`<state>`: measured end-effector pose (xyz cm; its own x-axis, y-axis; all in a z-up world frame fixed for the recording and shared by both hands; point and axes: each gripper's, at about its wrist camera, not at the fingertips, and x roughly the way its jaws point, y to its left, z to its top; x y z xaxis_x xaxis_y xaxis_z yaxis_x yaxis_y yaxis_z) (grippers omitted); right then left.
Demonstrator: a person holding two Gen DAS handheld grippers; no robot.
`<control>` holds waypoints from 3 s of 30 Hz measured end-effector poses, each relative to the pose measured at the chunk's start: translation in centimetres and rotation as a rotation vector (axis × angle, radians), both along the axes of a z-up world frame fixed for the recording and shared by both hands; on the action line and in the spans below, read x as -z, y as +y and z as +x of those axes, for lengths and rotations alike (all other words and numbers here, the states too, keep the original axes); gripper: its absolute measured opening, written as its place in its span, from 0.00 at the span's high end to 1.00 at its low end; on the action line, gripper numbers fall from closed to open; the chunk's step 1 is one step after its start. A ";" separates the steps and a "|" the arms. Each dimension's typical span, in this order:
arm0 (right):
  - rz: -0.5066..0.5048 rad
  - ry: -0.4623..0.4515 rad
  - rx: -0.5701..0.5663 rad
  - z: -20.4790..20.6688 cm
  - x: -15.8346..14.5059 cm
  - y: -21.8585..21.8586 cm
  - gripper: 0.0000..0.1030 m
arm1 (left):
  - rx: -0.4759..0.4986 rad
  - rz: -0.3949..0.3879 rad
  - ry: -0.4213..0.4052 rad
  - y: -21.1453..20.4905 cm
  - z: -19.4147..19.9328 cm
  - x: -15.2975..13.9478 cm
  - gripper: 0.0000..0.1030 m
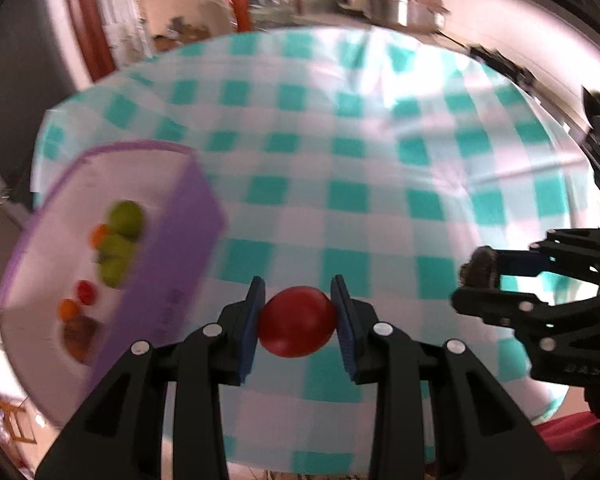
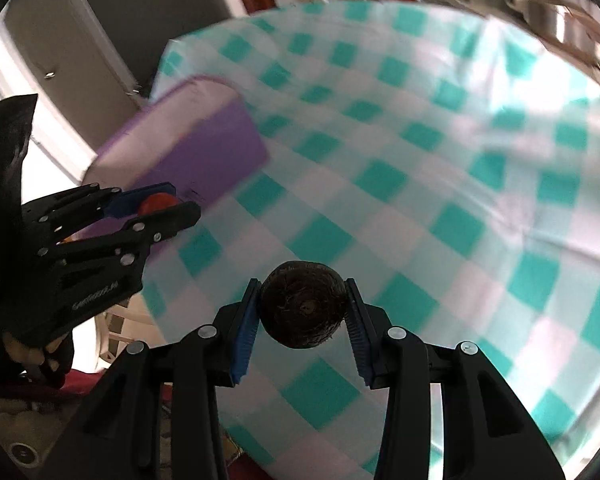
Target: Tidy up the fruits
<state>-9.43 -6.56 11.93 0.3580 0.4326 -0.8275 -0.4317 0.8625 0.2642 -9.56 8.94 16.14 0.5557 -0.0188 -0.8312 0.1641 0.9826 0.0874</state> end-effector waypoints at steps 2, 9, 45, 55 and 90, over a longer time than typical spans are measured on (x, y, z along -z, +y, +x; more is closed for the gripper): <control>0.017 -0.015 -0.016 0.4 -1.1 1.2 0.60 | -0.027 0.023 -0.025 1.9 0.1 -1.1 0.67; 0.105 -0.058 -0.081 2.8 -4.2 8.7 0.60 | -0.084 0.111 -0.042 9.8 1.2 -2.7 0.67; -0.433 0.300 -0.276 9.8 7.2 36.1 0.59 | 0.035 0.123 0.446 30.1 11.5 8.2 0.61; -0.362 0.251 -0.204 10.8 5.2 35.4 0.24 | 0.060 0.064 0.258 30.2 9.9 3.9 0.10; -0.355 0.165 -0.027 9.5 2.7 32.4 0.16 | -0.033 0.067 0.274 30.6 9.0 4.4 0.02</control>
<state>0.06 25.81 9.21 0.1999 0.1163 -0.9729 -0.4325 0.9014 0.0189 -0.60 39.53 11.74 0.3098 0.0560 -0.9492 0.1586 0.9812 0.1096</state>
